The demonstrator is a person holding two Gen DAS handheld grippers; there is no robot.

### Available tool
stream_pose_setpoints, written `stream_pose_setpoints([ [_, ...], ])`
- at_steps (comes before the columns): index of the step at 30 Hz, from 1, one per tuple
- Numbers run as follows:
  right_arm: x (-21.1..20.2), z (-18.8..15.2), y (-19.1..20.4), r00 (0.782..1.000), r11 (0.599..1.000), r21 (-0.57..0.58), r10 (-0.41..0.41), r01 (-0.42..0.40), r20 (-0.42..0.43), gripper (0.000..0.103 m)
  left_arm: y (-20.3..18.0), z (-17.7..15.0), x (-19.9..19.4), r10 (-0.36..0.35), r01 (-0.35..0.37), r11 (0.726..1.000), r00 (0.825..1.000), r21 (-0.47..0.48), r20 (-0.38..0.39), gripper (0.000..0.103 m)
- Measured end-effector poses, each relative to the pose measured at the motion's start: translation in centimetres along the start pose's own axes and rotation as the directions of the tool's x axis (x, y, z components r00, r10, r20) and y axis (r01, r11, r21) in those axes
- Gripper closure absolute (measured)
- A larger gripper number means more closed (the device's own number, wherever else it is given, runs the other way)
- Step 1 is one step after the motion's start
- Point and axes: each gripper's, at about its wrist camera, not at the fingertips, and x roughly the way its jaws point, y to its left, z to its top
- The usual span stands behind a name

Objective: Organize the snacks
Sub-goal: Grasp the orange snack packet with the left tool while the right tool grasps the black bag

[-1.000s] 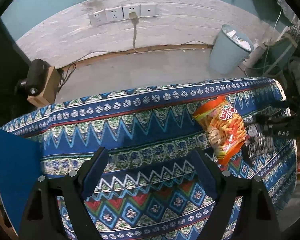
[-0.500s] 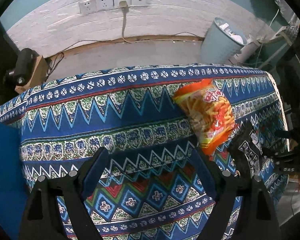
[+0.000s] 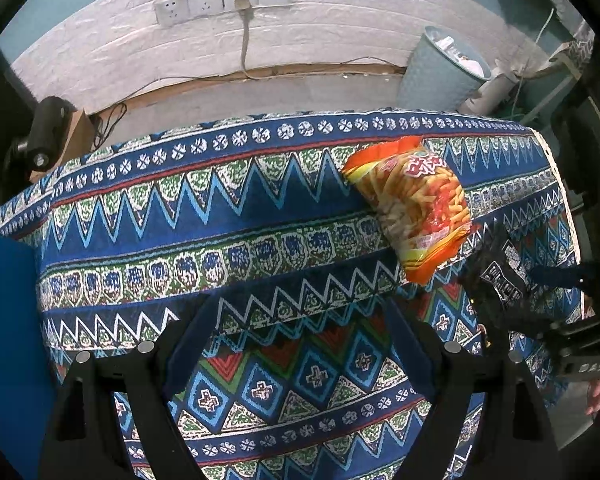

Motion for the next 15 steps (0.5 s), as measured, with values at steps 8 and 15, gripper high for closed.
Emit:
stream_pose_setpoints([
  [8,3.1,0.1,1.5,0.993,0.993,-0.039,-0.110,0.108,-0.052,0.022,0.5,0.1,0.6,-0.062,0.061,0.995,0.998,-0.077,-0.016,0.017],
  [15,3.9,0.0,4.5,0.981,0.976,-0.112,-0.192,0.187,-0.037,0.040,0.1,2.5,0.7,-0.145,0.143,0.968,0.989,-0.205,0.004,0.017],
])
